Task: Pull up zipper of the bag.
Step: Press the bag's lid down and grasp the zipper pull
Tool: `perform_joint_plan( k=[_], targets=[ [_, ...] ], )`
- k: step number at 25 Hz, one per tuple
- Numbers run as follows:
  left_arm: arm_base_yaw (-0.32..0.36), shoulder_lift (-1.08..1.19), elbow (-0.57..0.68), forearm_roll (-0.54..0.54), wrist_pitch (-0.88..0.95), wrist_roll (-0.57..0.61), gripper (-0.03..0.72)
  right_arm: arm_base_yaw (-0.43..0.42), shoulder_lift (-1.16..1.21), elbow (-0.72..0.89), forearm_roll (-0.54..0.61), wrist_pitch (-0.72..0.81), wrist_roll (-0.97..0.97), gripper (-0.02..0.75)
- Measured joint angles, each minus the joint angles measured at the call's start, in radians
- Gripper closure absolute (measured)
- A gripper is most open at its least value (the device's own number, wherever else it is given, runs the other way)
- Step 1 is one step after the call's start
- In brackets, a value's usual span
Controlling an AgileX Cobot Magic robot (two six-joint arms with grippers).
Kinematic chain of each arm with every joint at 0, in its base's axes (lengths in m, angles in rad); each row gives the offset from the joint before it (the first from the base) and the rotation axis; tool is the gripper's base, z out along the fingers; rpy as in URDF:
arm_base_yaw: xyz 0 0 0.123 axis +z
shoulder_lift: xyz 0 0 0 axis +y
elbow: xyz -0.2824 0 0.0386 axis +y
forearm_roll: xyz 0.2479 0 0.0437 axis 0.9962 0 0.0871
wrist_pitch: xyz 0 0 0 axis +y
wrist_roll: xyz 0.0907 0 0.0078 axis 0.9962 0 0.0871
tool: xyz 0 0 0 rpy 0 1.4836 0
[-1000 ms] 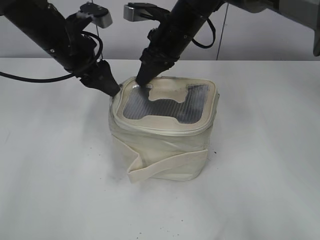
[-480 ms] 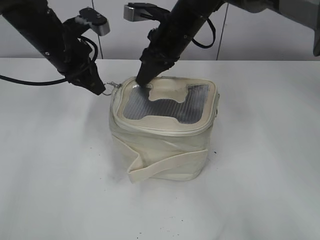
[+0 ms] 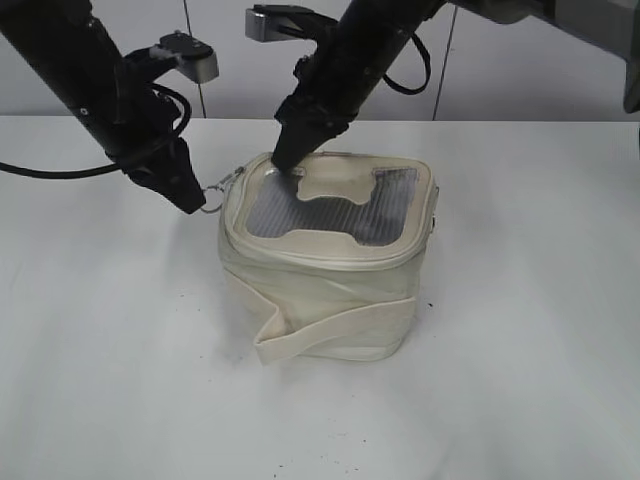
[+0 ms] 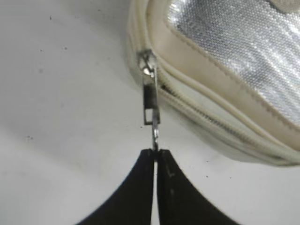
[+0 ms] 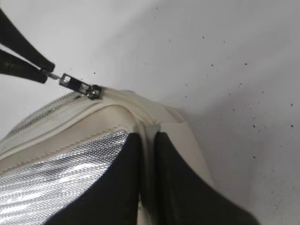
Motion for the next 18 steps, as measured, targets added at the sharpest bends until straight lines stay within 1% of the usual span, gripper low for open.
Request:
perform_joint_plan(
  k=[8,13,18],
  targets=[
    [-0.038,-0.007,-0.002,-0.01,0.105,-0.081,0.691,0.006,0.004,-0.016,-0.023,0.001,0.038,0.681],
    [-0.057,-0.033,-0.002,0.003,0.123,-0.131,0.691,0.008,0.004,-0.018,-0.036,0.001,0.048,0.681],
    [-0.059,-0.039,0.001,0.007,0.125,-0.188,0.691,0.008,0.004,-0.019,-0.037,0.001,0.052,0.681]
  ],
)
